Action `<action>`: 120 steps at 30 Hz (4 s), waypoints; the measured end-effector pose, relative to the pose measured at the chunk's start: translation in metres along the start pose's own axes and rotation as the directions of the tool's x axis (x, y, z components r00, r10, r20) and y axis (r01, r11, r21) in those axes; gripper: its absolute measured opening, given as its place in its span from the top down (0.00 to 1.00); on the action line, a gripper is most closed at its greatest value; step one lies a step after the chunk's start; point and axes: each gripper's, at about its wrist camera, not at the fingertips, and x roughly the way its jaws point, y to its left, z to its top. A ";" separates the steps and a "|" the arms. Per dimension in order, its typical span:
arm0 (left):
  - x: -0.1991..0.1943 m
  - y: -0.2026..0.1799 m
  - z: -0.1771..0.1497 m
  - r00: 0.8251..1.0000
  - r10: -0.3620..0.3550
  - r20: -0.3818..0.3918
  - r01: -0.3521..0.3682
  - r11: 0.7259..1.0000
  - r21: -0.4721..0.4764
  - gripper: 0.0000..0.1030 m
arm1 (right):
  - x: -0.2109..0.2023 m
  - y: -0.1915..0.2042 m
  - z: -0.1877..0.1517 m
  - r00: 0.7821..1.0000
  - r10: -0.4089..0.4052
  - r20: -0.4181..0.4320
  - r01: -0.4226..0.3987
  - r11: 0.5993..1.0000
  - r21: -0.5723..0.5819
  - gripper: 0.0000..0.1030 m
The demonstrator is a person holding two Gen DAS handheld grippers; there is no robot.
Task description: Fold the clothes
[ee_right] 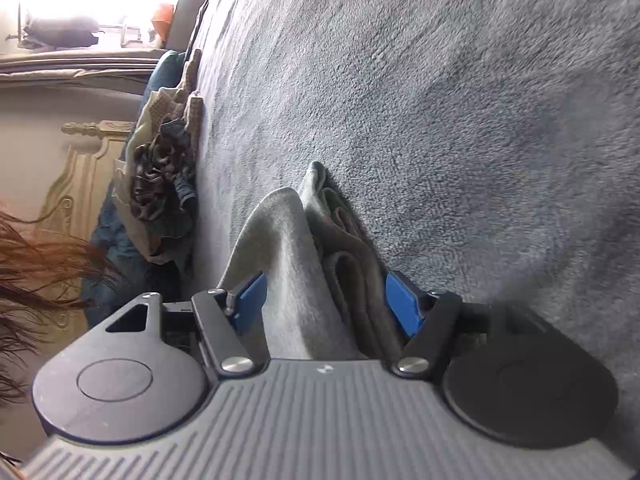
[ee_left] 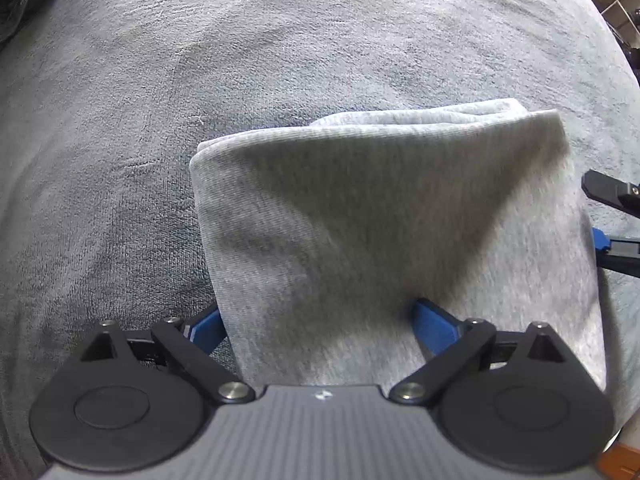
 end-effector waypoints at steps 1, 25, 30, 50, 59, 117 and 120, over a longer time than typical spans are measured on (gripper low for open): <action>0.001 0.000 0.000 1.000 0.001 -0.003 -0.001 1.000 0.000 0.05 | 0.004 -0.001 0.001 1.000 0.008 -0.004 -0.008 1.000 0.007 0.34; 0.009 -0.012 0.001 1.000 0.012 -0.019 -0.011 0.999 0.034 0.00 | 0.038 0.007 0.041 0.991 0.117 0.069 -0.120 0.992 0.039 0.23; 0.012 -0.016 0.001 1.000 0.016 -0.018 -0.015 0.999 0.040 0.00 | 0.047 0.011 0.046 0.993 0.106 0.053 -0.106 0.994 0.005 0.23; 0.012 -0.015 -0.011 1.000 -0.015 -0.010 0.015 1.000 0.010 0.00 | 0.038 -0.003 0.037 0.987 0.158 0.019 -0.158 0.987 0.014 0.24; 0.015 -0.002 -0.016 0.997 -0.081 -0.011 0.080 0.996 -0.032 0.00 | 0.031 -0.008 0.021 0.985 0.174 0.016 -0.175 0.985 0.004 0.24; -0.042 -0.046 -0.027 0.965 -0.254 0.058 0.251 0.966 0.060 0.75 | 0.025 0.151 -0.187 0.960 -0.130 0.247 0.268 0.679 -0.683 0.92; -0.047 -0.036 -0.033 0.962 -0.263 0.080 0.260 0.965 0.046 0.82 | 0.025 0.150 -0.186 0.957 -0.139 0.253 0.277 0.691 -0.668 0.91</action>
